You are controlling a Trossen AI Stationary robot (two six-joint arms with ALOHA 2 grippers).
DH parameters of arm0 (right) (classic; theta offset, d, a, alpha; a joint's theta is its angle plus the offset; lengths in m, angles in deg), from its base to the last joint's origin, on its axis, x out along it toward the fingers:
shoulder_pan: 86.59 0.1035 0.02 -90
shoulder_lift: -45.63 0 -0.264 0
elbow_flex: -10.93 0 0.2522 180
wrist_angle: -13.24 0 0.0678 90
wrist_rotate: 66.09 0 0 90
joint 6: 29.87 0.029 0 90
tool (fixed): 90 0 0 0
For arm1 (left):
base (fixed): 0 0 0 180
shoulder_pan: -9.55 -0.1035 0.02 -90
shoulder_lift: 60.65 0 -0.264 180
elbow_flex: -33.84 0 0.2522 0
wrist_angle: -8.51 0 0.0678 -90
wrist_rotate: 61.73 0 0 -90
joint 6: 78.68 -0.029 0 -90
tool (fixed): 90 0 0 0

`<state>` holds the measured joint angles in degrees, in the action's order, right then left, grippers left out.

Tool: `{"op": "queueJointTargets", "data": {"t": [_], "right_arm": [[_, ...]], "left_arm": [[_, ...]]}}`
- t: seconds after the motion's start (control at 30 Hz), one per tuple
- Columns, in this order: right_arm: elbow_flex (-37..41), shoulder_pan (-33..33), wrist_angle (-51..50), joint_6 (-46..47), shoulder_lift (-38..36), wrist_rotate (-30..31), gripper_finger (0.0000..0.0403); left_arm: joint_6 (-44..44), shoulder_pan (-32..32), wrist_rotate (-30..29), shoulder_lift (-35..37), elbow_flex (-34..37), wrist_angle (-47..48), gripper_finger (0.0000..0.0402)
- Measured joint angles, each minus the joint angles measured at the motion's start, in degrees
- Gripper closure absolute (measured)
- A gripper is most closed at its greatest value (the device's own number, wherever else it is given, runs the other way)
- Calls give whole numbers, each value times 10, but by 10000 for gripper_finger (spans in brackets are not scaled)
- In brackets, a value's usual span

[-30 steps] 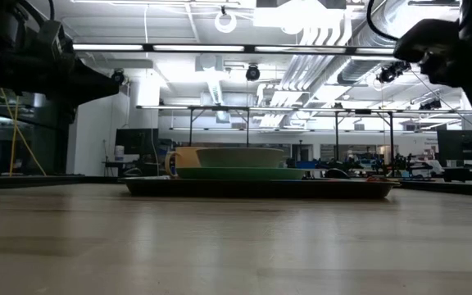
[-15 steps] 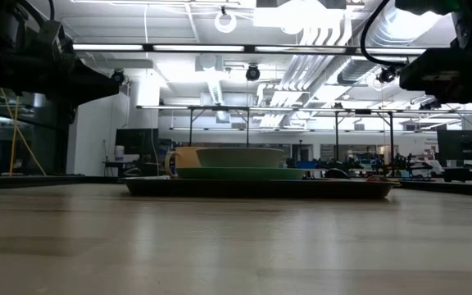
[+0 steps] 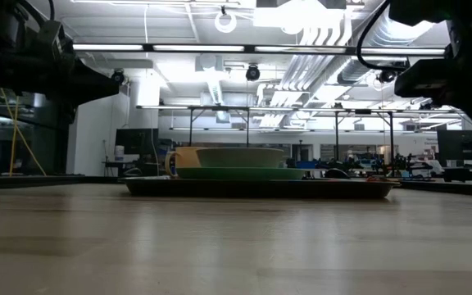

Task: Set up tray
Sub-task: Put the yellow table knife on the red table napkin to the right of the blue fork

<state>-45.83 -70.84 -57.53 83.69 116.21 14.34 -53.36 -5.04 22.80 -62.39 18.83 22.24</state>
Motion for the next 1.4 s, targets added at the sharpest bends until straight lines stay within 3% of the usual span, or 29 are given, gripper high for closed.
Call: {"op": "queueJointTargets", "data": {"t": [0.3,0.9,1.4], "right_arm": [[35,0,41,14,0,-1,278],[152,-48,208,15,0,0,278],[168,-61,217,21,-1,-15,279]], "left_arm": [[-1,0,1,0,0,0,309],[4,0,4,0,0,1,309],[4,0,4,0,0,1,309]]}}
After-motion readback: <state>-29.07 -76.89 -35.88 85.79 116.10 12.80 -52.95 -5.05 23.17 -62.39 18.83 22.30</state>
